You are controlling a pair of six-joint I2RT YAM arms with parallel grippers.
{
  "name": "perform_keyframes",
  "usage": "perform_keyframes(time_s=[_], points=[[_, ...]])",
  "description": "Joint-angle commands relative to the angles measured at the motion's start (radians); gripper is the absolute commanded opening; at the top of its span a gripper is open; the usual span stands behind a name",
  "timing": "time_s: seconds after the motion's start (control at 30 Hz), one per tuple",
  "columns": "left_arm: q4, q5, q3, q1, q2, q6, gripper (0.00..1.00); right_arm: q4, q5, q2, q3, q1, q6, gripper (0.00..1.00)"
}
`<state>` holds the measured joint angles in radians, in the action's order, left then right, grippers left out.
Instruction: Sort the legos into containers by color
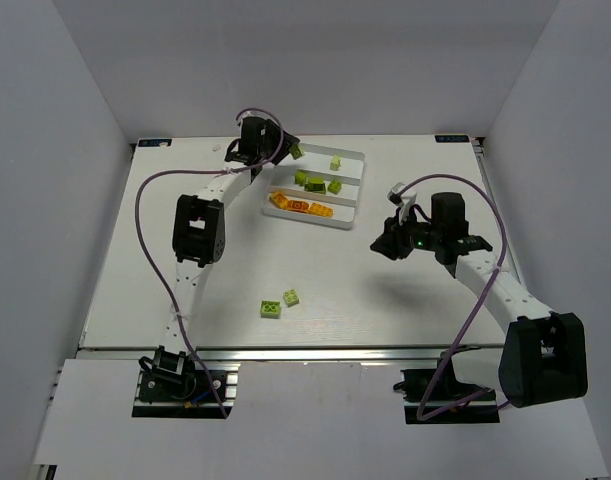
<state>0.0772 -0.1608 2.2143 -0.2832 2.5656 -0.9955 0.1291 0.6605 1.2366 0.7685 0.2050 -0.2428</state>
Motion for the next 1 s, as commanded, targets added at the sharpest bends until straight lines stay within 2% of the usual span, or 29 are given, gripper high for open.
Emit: perform_keyframes(time_s=[0.0,0.03,0.07,0.17,0.23,0.3,0.33,0.37,0.4,0.43,0.47,0.5,0.57,0.6,0.63,0.7,0.73,0.8,0.83,0.87,0.93,0.97], points=[[-0.040,0.012,0.058,-0.014,-0.005,-0.045,0.59,-0.023,0.028,0.000,0.032,0.005,-0.015,0.40],[-0.043,0.009,0.059,-0.014,-0.008,-0.046,0.60,-0.016,0.045,0.004,0.037,0.005,-0.019,0.44],[-0.045,0.006,0.061,-0.014,-0.013,-0.045,0.61,-0.011,0.057,0.012,0.040,0.004,-0.024,0.54],[-0.053,-0.006,0.058,-0.004,-0.037,-0.034,0.64,0.029,0.126,0.032,0.061,0.010,-0.058,0.70],[-0.056,-0.031,0.054,0.006,-0.054,-0.028,0.64,0.062,0.190,0.043,0.080,0.019,-0.101,0.77],[-0.070,-0.069,0.032,0.006,-0.102,-0.013,0.63,0.090,0.241,0.050,0.103,0.023,-0.186,0.89],[-0.070,-0.084,0.022,0.006,-0.125,-0.002,0.61,0.143,0.307,0.053,0.112,0.036,-0.232,0.89],[-0.070,-0.103,0.006,0.006,-0.155,0.015,0.59,0.165,0.335,0.063,0.123,0.042,-0.283,0.89],[-0.065,-0.129,-0.043,0.015,-0.232,0.059,0.51,0.197,0.376,0.070,0.129,0.050,-0.338,0.89],[-0.041,-0.138,-0.077,0.015,-0.275,0.083,0.45,0.281,0.443,0.089,0.149,0.069,-0.483,0.89],[-0.021,-0.146,-0.121,0.015,-0.327,0.112,0.37,0.311,0.461,0.099,0.158,0.082,-0.542,0.89],[0.002,-0.148,-0.222,0.015,-0.443,0.176,0.26,0.332,0.471,0.113,0.166,0.095,-0.584,0.89],[0.067,-0.138,-0.351,0.015,-0.574,0.242,0.21,0.407,0.466,0.162,0.201,0.160,-0.712,0.89],[0.091,-0.120,-0.495,0.015,-0.717,0.300,0.23,0.414,0.426,0.184,0.213,0.201,-0.730,0.89],[0.110,-0.108,-0.572,0.015,-0.793,0.322,0.27,0.411,0.403,0.217,0.224,0.238,-0.734,0.89],[0.171,-0.082,-0.726,0.015,-0.939,0.369,0.50,0.379,0.357,0.244,0.239,0.278,-0.747,0.89],[0.221,-0.051,-0.868,0.015,-1.088,0.374,0.66,0.363,0.305,0.267,0.241,0.333,-0.751,0.89],[0.268,-0.022,-1.000,0.015,-1.238,0.382,0.71,0.318,0.252,0.288,0.236,0.391,-0.777,0.89],[0.294,-0.010,-1.130,0.015,-1.309,0.377,0.73,0.311,0.202,0.316,0.239,0.421,-0.792,0.89],[0.346,0.025,-1.187,0.015,-1.458,0.368,0.75,0.296,0.176,0.331,0.247,0.436,-0.802,0.89],[0.431,0.059,-1.286,0.015,-1.608,0.310,0.77,0.299,0.117,0.389,0.273,0.484,-0.846,0.89],[0.462,0.091,-1.364,0.015,-1.747,0.287,0.77,0.309,0.101,0.411,0.288,0.499,-0.862,0.89]])
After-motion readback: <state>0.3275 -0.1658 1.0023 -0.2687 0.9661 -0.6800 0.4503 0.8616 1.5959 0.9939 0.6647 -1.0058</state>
